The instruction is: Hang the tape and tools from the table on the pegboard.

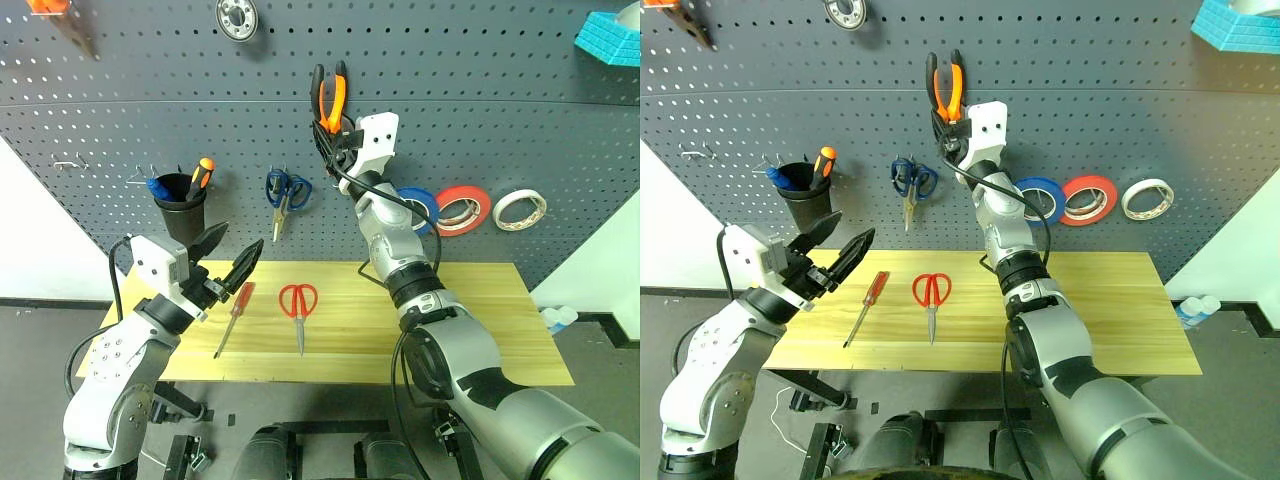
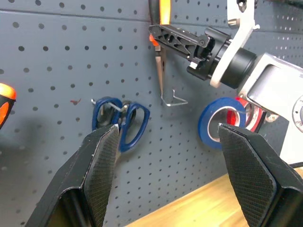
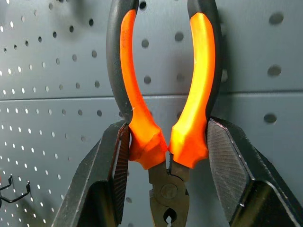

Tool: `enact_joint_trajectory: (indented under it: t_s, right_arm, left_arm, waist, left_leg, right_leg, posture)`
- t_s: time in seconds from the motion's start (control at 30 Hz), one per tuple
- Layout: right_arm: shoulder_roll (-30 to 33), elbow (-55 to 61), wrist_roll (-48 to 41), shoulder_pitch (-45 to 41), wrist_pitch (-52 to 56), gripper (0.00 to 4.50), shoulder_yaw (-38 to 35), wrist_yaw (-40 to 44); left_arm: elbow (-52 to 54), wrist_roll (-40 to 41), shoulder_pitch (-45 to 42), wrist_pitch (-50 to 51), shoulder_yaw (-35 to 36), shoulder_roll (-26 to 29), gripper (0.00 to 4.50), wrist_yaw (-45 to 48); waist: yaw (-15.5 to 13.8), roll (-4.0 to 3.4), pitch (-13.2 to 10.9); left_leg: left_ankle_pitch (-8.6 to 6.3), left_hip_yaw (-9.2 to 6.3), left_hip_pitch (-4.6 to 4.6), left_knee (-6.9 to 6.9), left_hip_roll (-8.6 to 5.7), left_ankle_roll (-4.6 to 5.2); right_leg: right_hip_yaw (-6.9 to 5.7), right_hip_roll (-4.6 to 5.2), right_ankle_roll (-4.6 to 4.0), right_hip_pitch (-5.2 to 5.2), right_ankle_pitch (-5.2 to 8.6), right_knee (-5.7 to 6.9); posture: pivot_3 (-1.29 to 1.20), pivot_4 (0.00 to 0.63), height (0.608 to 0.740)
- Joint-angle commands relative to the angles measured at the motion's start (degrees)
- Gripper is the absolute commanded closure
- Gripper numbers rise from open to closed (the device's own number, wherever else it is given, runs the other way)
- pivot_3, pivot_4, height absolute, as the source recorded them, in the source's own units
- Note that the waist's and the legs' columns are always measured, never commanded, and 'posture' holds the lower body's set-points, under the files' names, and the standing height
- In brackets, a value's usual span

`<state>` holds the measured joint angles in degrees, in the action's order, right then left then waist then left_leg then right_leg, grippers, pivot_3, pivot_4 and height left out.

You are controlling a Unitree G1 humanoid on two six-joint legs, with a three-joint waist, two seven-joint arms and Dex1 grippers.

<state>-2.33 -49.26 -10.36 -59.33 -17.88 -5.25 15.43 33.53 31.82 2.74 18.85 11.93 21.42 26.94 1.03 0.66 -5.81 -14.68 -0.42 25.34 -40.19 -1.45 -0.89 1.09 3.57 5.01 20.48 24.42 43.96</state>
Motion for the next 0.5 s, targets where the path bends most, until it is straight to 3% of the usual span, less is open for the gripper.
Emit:
enact_joint_trajectory:
  t_s: [0.03,0.5]
  right_arm:
    - [-0.29,2.88,0.01,0.28,-1.59,2.44,-0.52,-0.80]
    - [1.47,3.01,1.67,-0.43,-1.76,2.44,-0.57,-2.94]
  left_arm:
    - [3.07,1.49,0.71,0.67,1.23,1.04,0.99,-0.47]
    - [-0.30,0.75,-0.47,-0.93,-1.32,0.40,0.99,0.05]
  waist:
    - [-0.24,-0.01,-0.32]
    - [-0.29,0.03,-0.76]
  left_leg:
    - [0.00,0.00,0.00,0.00,0.00,0.00]
    - [0.01,0.00,0.01,0.00,0.00,0.01]
  right_leg:
    - [0.00,0.00,0.00,0.01,0.00,0.00]
    - [-0.01,0.00,-0.01,0.07,0.01,-0.02]
  posture:
    - [0.08,0.116,0.680]
    - [0.04,0.077,0.680]
